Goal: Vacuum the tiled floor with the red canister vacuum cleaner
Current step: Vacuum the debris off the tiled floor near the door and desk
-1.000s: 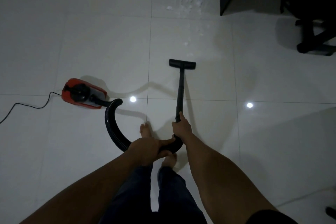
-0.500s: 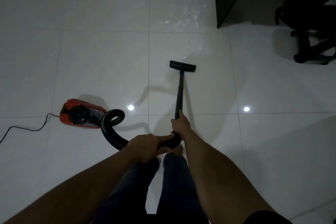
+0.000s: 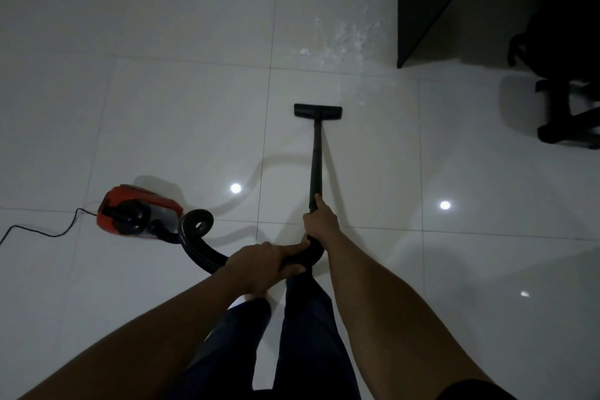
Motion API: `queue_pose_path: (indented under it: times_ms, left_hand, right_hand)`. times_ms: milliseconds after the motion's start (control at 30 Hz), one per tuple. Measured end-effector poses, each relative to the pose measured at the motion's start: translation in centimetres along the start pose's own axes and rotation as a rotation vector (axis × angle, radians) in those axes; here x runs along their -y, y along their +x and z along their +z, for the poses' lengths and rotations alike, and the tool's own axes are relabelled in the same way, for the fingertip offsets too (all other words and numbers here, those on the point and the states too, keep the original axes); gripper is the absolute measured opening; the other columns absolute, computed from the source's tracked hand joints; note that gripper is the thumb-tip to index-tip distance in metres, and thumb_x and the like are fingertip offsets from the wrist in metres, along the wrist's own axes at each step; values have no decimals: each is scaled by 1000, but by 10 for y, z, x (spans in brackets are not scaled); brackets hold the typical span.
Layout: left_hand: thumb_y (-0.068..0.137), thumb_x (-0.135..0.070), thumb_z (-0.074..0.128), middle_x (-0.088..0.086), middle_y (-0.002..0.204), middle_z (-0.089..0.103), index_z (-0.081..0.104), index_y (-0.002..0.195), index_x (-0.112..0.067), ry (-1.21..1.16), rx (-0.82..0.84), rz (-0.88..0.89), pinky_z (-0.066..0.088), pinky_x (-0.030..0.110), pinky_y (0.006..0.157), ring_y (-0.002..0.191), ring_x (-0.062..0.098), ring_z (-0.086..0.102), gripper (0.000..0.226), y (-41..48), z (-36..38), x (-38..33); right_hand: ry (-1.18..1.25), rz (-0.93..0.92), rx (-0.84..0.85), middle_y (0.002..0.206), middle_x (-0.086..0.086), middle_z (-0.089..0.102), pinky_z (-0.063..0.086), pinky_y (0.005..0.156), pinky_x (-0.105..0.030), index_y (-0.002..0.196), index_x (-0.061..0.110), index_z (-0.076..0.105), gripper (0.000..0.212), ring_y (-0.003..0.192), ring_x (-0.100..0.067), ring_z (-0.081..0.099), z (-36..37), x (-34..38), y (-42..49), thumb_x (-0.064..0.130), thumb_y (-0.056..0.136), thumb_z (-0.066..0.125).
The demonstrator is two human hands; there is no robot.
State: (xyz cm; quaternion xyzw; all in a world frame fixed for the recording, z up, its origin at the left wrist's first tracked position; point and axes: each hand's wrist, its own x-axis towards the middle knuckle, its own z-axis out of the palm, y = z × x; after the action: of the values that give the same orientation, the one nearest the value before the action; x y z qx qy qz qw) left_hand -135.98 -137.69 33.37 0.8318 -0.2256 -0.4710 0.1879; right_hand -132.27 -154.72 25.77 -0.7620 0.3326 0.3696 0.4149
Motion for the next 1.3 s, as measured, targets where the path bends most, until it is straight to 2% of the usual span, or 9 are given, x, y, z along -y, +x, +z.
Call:
queue_pose_path:
  times_ms: [333, 667, 767, 833, 867, 933, 1067, 1167, 1300]
  left_hand:
    - [94, -71, 32, 6, 114, 69, 13, 153, -52, -49, -49, -36, 53, 40, 89, 93, 20, 67, 64, 79, -48, -27]
    - [95, -70, 33, 5, 97, 70, 10, 149, -59, -77, -77, -94, 56, 40, 83, 79, 17, 67, 60, 104, -103, -15]
    - [91, -77, 27, 16, 123, 64, 6, 149, -60, -91, -82, -121, 51, 42, 96, 104, 27, 66, 64, 109, -121, 0]
    - [79, -91, 16, 35, 154, 26, -3, 146, -66, -95, -81, -157, 39, 55, 110, 141, 47, 35, 74, 115, -135, 15]
    - [73, -95, 10, 41, 155, 12, -6, 144, -68, -108, -75, -177, 35, 61, 111, 143, 55, 22, 78, 119, -142, 24]
    - [71, -95, 7, 45, 147, 25, -3, 146, -65, -102, -75, -183, 37, 62, 110, 135, 60, 30, 82, 125, -161, 38]
    - [72, -92, 1, 38, 148, 33, -7, 145, -63, -48, -64, -145, 40, 58, 109, 133, 53, 40, 80, 132, -210, 66]
    - [88, -80, 19, 29, 149, 39, 4, 152, -55, -60, -22, -109, 41, 53, 109, 133, 43, 45, 71, 127, -246, 86]
    - [99, -57, 36, 4, 115, 62, 20, 153, -48, -85, -41, 6, 41, 20, 83, 91, 5, 58, 57, 108, -294, 103]
  right_hand:
    - [-73, -19, 34, 136, -7, 52, 44, 56, -24, 155, 40, 13, 71, 81, -16, 57, -74, 50, 58, 17, 96, 46]
    - [-105, -51, 72, 135, -10, 53, 45, 63, -24, 156, 36, 11, 72, 89, -20, 57, -90, 111, 93, 14, 97, 46]
    - [-78, -48, 80, 134, -11, 53, 42, 55, -23, 156, 36, 10, 73, 90, -21, 58, -87, 137, 102, 14, 96, 45]
    - [-55, -49, 80, 135, -11, 52, 45, 62, -26, 156, 36, 9, 73, 95, -23, 58, -84, 159, 111, 13, 96, 45]
    - [-45, -46, 76, 135, -12, 52, 47, 67, -29, 156, 36, 9, 74, 99, -24, 59, -82, 170, 114, 13, 96, 45]
    - [-19, -43, 60, 136, -13, 52, 52, 75, -32, 156, 36, 9, 74, 103, -27, 60, -79, 193, 121, 13, 95, 45]
    - [26, -42, 2, 137, -11, 51, 51, 75, -30, 156, 35, 12, 71, 102, -25, 61, -70, 235, 137, 15, 96, 45]
    - [46, -27, -66, 139, -10, 51, 53, 81, -32, 156, 35, 14, 70, 104, -25, 60, -61, 266, 143, 17, 96, 46]
    - [129, 35, -117, 136, -11, 52, 56, 86, -39, 155, 37, 12, 71, 100, -26, 62, -46, 299, 139, 15, 96, 44]
